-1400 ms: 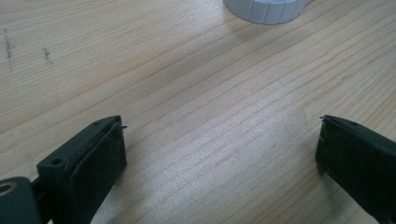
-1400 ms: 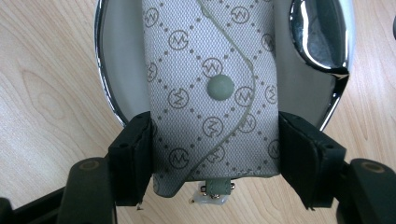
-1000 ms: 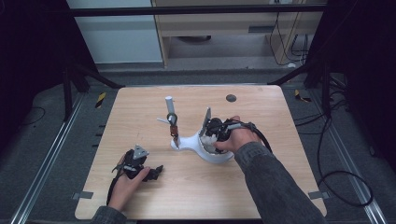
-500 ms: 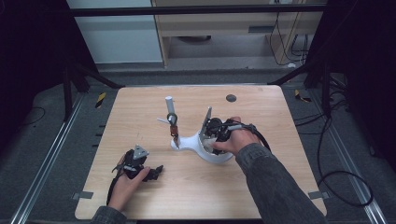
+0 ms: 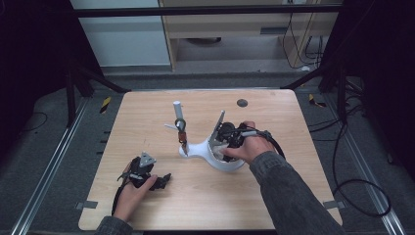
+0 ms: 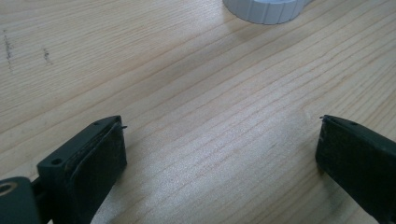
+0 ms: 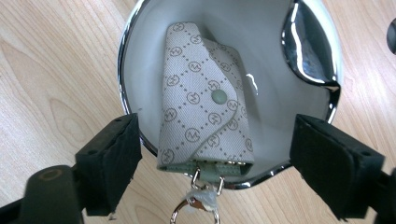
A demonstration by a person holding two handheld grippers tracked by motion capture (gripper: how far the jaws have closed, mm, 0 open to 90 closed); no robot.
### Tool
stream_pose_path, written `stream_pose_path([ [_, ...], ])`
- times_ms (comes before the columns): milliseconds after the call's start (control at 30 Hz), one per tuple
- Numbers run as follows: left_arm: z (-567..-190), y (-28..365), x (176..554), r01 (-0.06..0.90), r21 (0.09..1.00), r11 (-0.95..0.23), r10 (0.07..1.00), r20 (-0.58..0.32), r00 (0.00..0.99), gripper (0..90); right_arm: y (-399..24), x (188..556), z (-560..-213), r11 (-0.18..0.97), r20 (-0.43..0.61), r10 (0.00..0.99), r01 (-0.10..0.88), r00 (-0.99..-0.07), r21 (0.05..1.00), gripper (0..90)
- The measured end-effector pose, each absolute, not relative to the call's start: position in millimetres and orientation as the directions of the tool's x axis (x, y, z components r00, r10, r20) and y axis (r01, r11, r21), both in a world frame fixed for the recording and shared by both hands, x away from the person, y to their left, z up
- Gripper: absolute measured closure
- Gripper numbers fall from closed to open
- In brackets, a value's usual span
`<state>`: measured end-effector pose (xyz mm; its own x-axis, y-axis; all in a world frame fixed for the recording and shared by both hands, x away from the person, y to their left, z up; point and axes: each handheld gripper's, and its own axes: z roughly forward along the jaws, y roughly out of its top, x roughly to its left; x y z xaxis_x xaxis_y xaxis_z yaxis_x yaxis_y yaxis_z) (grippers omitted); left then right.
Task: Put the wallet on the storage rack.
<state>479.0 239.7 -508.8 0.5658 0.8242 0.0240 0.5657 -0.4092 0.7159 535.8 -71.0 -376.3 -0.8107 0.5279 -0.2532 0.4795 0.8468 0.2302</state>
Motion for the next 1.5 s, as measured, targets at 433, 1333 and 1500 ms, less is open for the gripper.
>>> stream_pose_path([
  [433, -509, 240, 479, 0.564, 0.717, -0.41, 0.823, 0.025, 0.567, 1.1, -86, 526, -363, 0.811, -0.258, 0.572, 0.489, -0.778, 0.322, 7.7],
  [1333, -509, 239, 479, 0.567, 0.713, -0.412, 0.823, 0.024, 0.567, 0.3, -139, 511, -349, 0.703, -0.235, 0.67, 0.5, -0.705, 0.506, 8.2],
  [1500, -509, 239, 479, 0.567, 0.713, -0.412, 0.823, 0.023, 0.568, 0.3, -148, 510, -350, 0.679, -0.23, 0.683, 0.486, -0.693, 0.55, 9.3],
])
